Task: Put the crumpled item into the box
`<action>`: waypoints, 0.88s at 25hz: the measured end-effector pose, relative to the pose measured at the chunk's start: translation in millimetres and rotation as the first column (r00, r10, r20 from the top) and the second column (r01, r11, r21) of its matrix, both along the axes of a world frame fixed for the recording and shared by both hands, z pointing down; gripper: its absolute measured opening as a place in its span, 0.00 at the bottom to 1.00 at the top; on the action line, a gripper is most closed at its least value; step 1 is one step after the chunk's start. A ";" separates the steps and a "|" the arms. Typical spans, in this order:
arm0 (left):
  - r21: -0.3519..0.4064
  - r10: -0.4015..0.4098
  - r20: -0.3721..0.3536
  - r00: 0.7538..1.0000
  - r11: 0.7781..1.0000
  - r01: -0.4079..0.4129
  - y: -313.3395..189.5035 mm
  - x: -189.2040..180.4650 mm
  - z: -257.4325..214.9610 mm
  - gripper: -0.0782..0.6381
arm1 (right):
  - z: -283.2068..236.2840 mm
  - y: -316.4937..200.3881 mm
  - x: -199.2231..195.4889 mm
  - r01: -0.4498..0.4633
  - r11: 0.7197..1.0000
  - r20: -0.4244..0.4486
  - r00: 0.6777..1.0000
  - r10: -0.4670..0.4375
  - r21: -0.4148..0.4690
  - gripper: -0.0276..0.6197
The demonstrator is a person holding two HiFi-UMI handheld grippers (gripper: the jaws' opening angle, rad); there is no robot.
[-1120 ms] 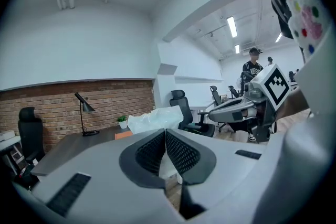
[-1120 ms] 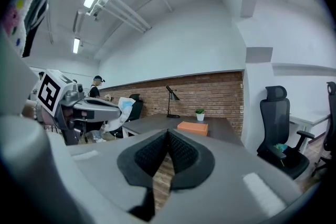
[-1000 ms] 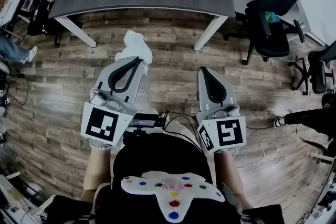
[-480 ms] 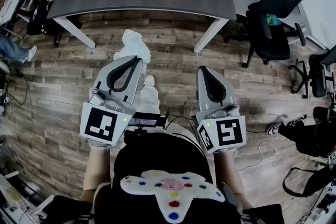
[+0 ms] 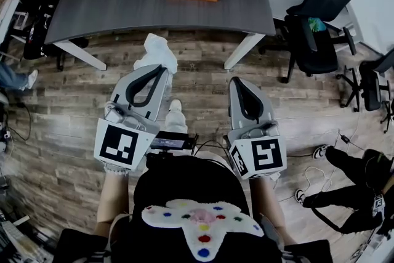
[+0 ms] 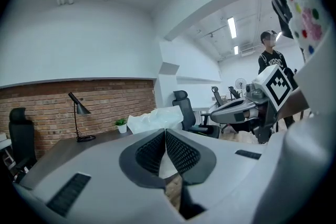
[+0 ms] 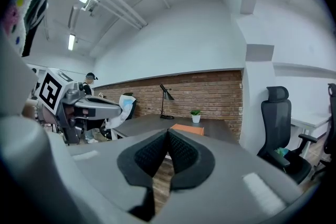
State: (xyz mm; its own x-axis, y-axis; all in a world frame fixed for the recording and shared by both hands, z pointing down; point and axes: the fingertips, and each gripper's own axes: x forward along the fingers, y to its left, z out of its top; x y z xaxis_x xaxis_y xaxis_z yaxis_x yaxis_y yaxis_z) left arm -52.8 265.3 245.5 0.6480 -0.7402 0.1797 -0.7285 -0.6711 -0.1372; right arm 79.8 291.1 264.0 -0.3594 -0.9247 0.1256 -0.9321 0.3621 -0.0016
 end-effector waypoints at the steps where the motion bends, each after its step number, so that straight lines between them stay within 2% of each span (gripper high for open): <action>1: 0.002 0.008 0.000 1.000 1.000 -0.008 -9.3 0.4 -1.2 0.12 | -1.7 -8.7 -0.7 -0.004 1.000 -0.001 1.000 0.004 0.001 0.06; 6: -0.013 0.030 0.001 1.000 0.999 -0.030 -78.3 -6.5 -6.4 0.12 | -10.4 -76.8 -10.7 -0.011 1.000 -0.017 1.000 0.010 -0.007 0.06; 14: -0.024 0.066 -0.007 0.998 0.998 -0.066 -160.6 -20.4 -7.6 0.12 | -13.7 -156.0 -29.2 -0.036 0.999 -0.023 0.999 0.036 -0.023 0.06; 22: -0.026 0.130 0.024 0.991 0.991 -0.129 -243.1 -22.4 -3.2 0.12 | -15.3 -238.6 -35.6 -0.074 0.996 -0.055 0.996 0.071 -0.045 0.06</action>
